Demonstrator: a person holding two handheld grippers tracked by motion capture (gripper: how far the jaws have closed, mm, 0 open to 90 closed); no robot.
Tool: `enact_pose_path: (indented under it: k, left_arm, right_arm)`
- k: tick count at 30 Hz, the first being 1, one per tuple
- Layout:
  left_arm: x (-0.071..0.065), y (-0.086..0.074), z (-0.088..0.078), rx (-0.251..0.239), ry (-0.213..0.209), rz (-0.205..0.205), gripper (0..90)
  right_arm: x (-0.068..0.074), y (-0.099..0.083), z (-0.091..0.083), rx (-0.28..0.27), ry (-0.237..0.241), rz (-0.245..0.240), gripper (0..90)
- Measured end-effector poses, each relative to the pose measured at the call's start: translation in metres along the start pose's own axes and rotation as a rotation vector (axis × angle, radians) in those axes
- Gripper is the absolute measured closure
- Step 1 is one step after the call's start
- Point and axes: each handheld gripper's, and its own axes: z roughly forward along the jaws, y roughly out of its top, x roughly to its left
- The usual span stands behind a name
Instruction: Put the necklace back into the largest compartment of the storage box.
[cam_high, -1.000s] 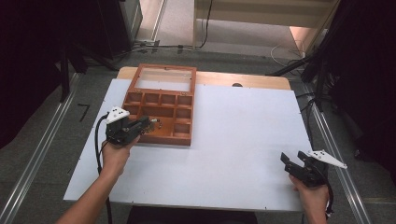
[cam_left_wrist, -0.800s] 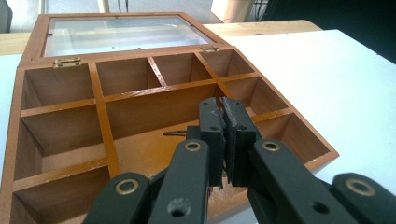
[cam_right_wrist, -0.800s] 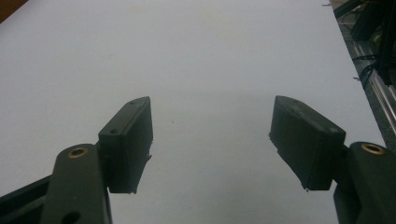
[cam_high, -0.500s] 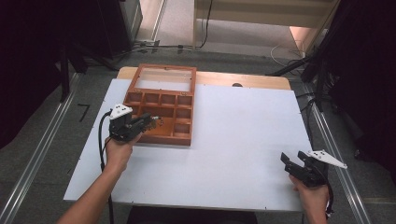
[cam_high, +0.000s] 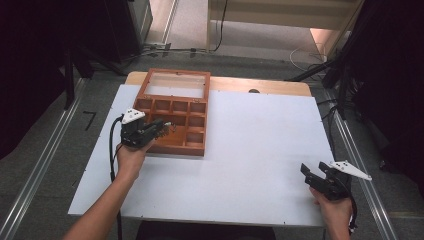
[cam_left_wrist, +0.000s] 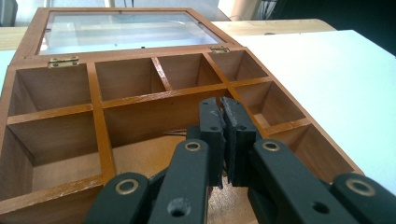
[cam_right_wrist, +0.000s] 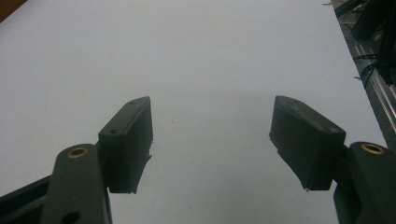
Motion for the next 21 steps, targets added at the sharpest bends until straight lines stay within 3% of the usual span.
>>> enact_pose_path:
  k: [21]
  left_arm:
    - [0.003, -0.002, 0.022, 0.029, 0.045, 0.002, 87.4]
  right_arm:
    - [0.0, 0.0, 0.0, 0.001, 0.003, 0.003, 28.0]
